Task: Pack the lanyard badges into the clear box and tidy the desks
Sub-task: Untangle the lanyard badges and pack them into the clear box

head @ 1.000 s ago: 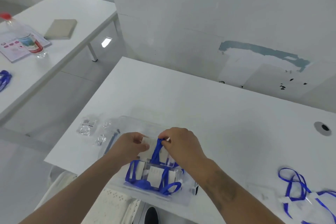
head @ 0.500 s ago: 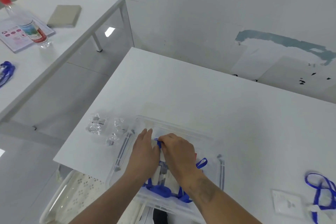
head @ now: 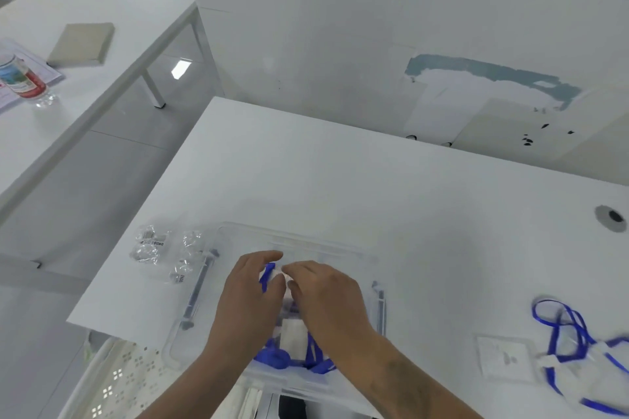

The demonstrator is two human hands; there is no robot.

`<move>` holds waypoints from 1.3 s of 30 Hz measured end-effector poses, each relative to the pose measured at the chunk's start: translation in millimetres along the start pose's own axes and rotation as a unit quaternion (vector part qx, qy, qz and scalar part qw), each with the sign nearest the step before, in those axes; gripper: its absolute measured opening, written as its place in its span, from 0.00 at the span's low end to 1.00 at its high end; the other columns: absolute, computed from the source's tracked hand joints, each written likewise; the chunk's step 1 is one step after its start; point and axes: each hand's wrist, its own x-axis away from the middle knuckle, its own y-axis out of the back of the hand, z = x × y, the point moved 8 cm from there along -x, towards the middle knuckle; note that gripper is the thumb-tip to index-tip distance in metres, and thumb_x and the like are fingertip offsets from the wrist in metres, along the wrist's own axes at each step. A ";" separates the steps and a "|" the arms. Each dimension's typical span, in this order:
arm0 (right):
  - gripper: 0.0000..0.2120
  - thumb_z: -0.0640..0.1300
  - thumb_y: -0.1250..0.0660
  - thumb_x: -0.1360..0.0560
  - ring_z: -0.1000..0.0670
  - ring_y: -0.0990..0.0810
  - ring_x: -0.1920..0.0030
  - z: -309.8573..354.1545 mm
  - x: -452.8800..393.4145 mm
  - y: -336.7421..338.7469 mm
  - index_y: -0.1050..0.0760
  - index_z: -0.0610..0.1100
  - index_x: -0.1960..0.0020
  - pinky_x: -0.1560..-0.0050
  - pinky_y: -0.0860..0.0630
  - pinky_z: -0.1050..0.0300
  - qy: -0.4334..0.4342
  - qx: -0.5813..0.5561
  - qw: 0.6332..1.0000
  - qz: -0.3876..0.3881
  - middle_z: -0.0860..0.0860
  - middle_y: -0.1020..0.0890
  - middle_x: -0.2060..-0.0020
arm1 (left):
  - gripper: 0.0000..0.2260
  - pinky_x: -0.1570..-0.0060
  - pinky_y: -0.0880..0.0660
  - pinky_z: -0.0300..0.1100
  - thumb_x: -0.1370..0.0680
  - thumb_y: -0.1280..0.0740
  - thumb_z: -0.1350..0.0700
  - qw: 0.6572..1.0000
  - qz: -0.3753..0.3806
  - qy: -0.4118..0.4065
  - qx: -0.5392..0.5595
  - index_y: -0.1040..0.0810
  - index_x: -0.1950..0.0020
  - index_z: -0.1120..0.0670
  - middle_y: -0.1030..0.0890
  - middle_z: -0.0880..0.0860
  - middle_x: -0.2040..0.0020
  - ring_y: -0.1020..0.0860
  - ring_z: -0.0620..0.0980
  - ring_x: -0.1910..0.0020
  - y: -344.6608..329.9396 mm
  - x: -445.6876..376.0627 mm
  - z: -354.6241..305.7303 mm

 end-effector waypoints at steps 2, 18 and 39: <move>0.14 0.44 0.21 0.33 0.56 0.15 0.61 -11.7 10.6 27.2 0.17 0.49 0.48 0.60 0.18 0.63 0.005 -0.014 0.999 -0.030 0.55 0.14 0.56 | 0.12 0.50 0.28 0.33 0.20 0.34 0.55 1.000 0.004 -0.019 0.000 0.29 0.42 0.38 0.27 0.38 0.43 0.24 0.41 0.46 -10.2 5.4 -18.9; 0.13 0.53 0.34 0.23 0.63 0.25 0.42 -233.0 178.7 162.3 0.24 0.59 0.38 0.51 0.32 0.73 -0.251 0.038 0.967 0.000 0.65 0.21 0.43 | 0.08 0.56 0.32 0.27 0.22 0.34 0.50 0.964 0.075 -0.222 -0.124 0.23 0.45 0.39 0.24 0.33 0.51 0.26 0.36 0.52 -178.0 79.3 -185.6; 0.12 0.55 0.31 0.27 0.56 0.29 0.45 -350.5 233.3 108.2 0.25 0.56 0.44 0.48 0.28 0.62 -0.284 0.033 0.937 0.200 0.59 0.27 0.47 | 0.17 0.48 0.26 0.41 0.25 0.32 0.49 0.896 0.268 -0.161 -0.316 0.28 0.37 0.46 0.26 0.45 0.43 0.30 0.47 0.42 -372.5 86.2 -134.3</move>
